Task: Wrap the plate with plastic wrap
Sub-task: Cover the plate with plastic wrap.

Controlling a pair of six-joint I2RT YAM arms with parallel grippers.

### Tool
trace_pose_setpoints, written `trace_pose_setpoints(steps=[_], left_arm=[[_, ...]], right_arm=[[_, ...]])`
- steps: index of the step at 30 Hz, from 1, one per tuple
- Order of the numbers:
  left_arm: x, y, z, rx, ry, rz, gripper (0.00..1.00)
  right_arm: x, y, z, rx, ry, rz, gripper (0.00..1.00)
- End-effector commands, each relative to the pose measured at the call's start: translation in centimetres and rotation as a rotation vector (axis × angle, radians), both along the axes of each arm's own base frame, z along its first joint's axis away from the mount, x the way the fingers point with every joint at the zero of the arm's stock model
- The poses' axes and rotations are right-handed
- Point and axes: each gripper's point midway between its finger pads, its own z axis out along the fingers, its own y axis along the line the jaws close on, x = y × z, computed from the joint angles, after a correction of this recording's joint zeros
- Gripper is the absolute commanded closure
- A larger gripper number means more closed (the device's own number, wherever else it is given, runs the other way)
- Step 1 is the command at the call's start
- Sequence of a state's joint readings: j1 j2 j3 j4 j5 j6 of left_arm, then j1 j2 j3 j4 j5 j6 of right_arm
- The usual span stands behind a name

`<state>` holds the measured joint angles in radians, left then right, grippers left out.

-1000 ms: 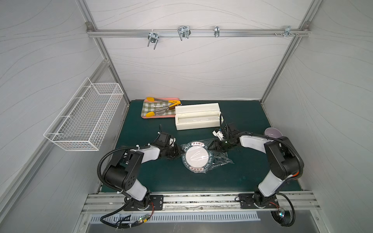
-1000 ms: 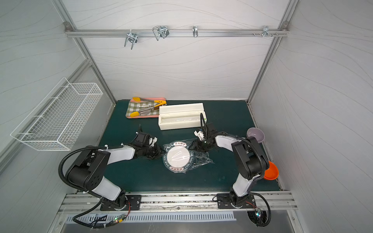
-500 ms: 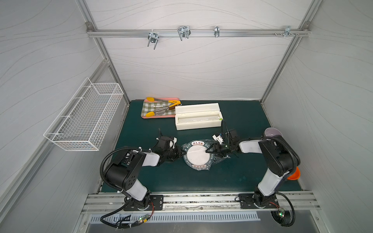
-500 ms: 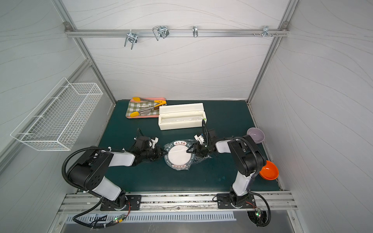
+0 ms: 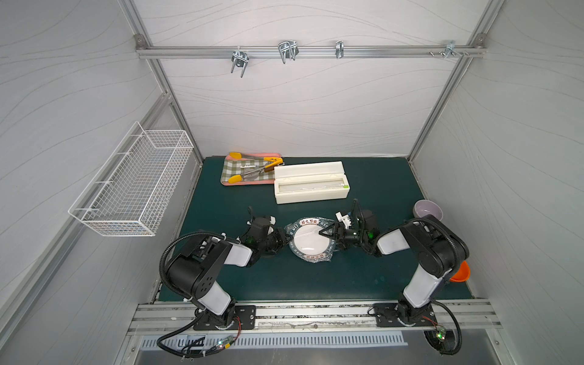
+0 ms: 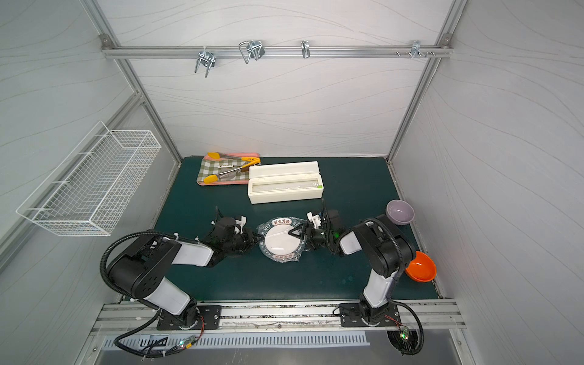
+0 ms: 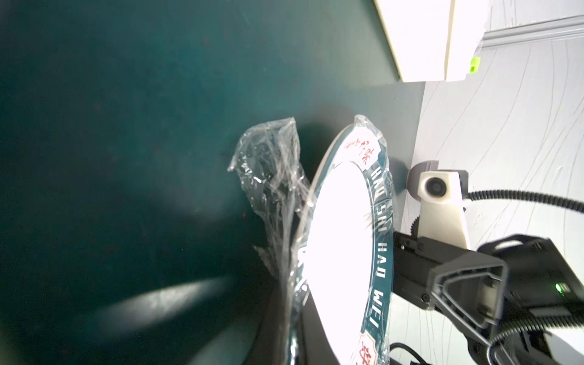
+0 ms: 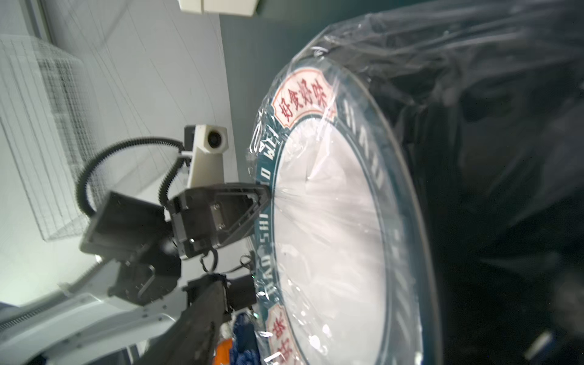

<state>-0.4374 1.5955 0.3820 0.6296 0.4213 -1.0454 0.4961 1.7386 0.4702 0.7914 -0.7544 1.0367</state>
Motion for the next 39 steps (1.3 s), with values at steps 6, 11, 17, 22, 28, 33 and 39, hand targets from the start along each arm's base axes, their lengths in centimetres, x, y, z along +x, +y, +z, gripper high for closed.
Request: trace_pose_setpoints(steps=[6, 11, 17, 22, 28, 33, 39], left_arm=[[3.0, 0.3, 1.3, -0.027, -0.086, 0.157, 1.00], [3.3, 0.8, 0.9, -0.042, -0.079, 0.208, 1.00], [3.7, 1.3, 0.5, -0.058, -0.075, 0.266, 1.00], [3.6, 0.8, 0.4, -0.065, -0.081, 0.253, 1.00], [1.8, 0.4, -0.1, -0.059, -0.074, 0.209, 1.00], [0.8, 1.4, -1.0, 0.006, -0.074, 0.205, 1.00], [1.2, 1.4, -0.7, 0.015, -0.088, 0.209, 1.00]], right_arm=[[-2.5, 2.3, 0.9, 0.018, -0.012, -0.022, 0.01], [-4.2, 2.2, -0.3, -0.010, 0.013, -0.049, 0.01], [-6.5, 0.9, -1.2, -0.056, 0.070, -0.055, 0.01], [-7.3, 1.4, -0.6, -0.122, 0.040, -0.075, 0.01], [-3.7, 0.7, 1.0, -0.127, -0.037, -0.293, 0.01], [-3.0, -1.4, 0.1, -0.259, 0.002, -0.398, 0.01], [-4.7, -4.4, 0.3, -0.435, -0.031, -0.358, 0.01]])
